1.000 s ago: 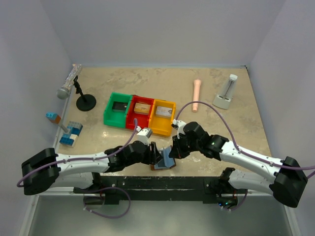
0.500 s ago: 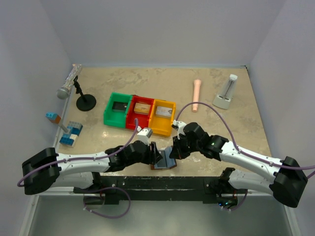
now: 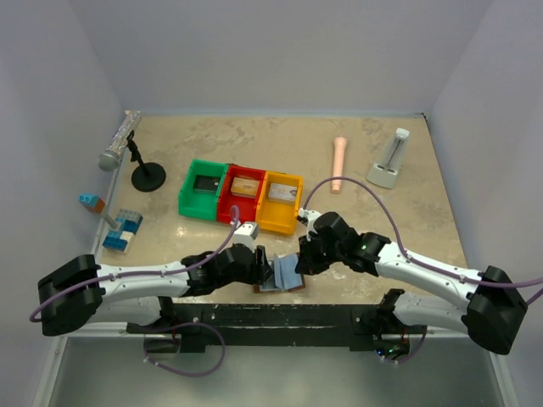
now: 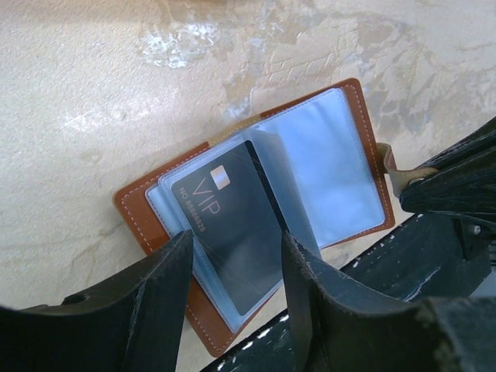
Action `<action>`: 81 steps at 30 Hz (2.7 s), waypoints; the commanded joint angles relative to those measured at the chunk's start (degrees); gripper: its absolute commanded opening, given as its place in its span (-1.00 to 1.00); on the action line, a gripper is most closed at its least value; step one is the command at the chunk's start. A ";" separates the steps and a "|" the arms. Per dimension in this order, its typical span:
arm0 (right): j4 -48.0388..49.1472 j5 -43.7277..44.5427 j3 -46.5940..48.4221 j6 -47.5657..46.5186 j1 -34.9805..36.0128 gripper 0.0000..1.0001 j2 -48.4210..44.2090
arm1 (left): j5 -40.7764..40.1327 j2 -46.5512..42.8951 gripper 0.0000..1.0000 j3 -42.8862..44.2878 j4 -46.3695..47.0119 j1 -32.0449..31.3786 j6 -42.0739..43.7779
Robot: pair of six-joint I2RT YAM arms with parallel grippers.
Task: Take the credit cards out of the card holder
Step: Remove the credit card from the card holder.
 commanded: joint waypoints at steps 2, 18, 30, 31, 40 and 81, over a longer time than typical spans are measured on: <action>-0.71 1.48 0.48 0.37 0.28 -0.84 0.12 | -1.36 1.69 0.07 4.74 -1.32 -0.23 2.85; -2.04 4.83 -0.22 0.11 0.28 -0.35 -7.51 | -1.71 4.34 0.07 10.64 -7.21 -0.23 6.45; 2.36 -0.89 3.20 -0.25 2.39 -0.45 -5.95 | -1.10 4.86 0.07 11.17 -6.77 -0.23 6.80; 2.54 -1.06 3.38 0.01 2.39 -0.47 -4.99 | -1.01 4.86 0.06 11.25 -6.77 -0.23 6.89; 5.79 -1.15 4.79 2.48 2.39 -0.50 -2.61 | -0.39 4.51 0.06 11.69 -6.33 -0.23 7.51; 4.48 0.43 4.00 3.27 2.39 -0.52 -1.55 | 6.19 11.45 0.01 17.32 -4.66 -0.49 10.32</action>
